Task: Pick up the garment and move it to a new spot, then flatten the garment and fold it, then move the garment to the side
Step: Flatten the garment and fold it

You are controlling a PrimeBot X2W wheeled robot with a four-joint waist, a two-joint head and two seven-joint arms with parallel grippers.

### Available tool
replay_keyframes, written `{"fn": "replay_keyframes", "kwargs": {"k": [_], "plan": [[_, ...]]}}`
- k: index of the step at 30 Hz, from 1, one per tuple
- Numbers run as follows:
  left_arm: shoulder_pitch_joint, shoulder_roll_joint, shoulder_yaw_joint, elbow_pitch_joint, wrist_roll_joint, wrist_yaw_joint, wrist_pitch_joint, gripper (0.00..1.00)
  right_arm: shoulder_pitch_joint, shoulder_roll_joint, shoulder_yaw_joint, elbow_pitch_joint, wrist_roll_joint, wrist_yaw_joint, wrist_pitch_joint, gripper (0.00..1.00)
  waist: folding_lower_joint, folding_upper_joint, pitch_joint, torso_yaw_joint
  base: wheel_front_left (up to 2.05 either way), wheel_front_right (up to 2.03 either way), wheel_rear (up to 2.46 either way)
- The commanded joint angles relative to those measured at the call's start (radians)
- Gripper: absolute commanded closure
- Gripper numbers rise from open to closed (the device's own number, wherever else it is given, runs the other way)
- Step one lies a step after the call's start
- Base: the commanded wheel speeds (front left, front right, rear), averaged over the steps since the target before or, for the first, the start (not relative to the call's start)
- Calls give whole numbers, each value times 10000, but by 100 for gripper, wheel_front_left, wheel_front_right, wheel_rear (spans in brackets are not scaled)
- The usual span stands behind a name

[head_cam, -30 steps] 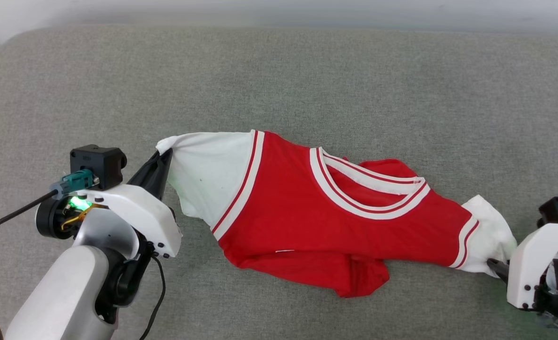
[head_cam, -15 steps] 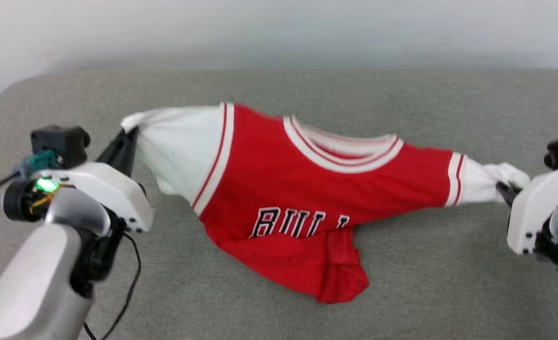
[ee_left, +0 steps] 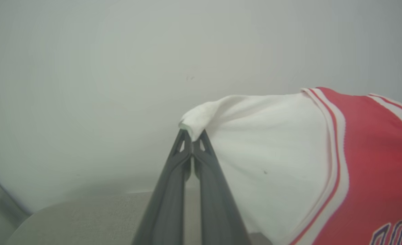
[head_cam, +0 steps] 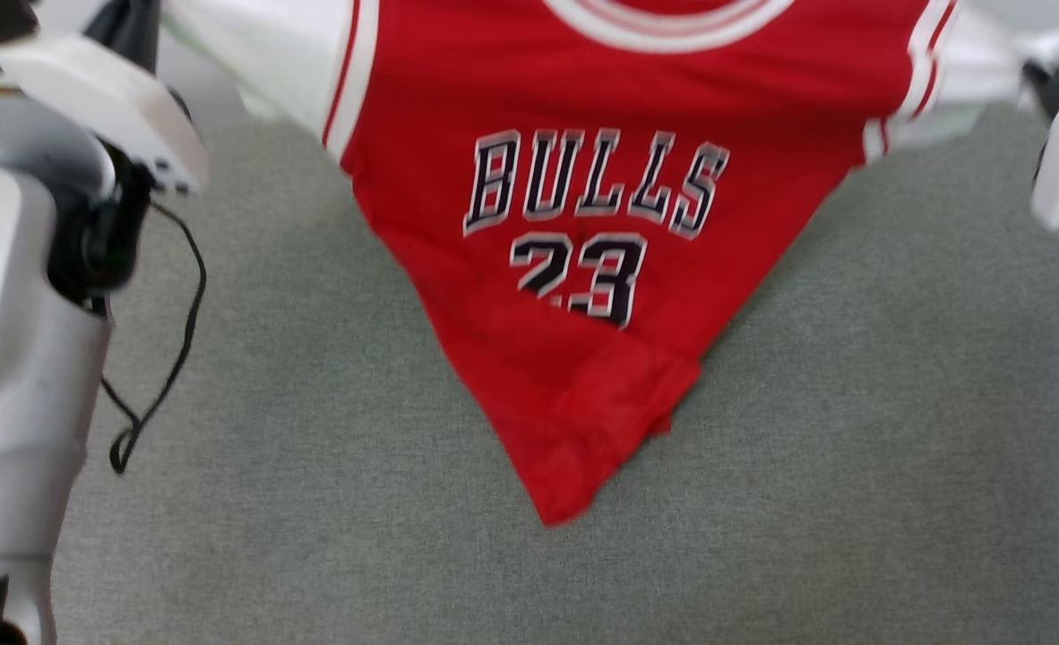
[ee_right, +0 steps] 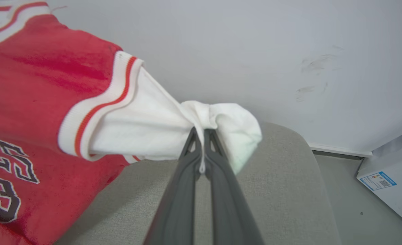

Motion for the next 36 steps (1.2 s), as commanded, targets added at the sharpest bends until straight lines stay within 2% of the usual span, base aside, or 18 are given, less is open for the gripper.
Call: {"fn": "replay_keyframes", "kwargs": {"k": [1,6,12,19,28,36], "plan": [[-489,-93,144,305,-55,-77,-156,100,-506,-153,39,167,-108,-17,-160,100,-1,0,420,47,0,0,0],[-2502,-242,432,1247,38,-269,-845,100,-2428,-310,60,473,-346,-17,-1027,100,-1,0,1391,56,0,0,0],[-4690,-185,605,1958,314,-521,-1823,100,-4639,-249,-385,865,-1150,-19,-2487,100,-1,0,2496,59,0,0,0],[-6248,-228,667,2502,447,-807,-2590,100,-6273,-104,-304,1221,-1691,-17,-3721,100,-1,0,3566,60,0,0,0],[-6165,-580,592,3227,218,-989,-2864,100,-6714,345,262,1955,-1731,-17,-4281,100,-1,0,4654,86,0,0,0],[-5302,-875,487,4060,-39,-1282,-3255,100,-5880,815,610,2785,-1537,-17,-4714,100,-1,0,4681,110,0,0,0]]}}
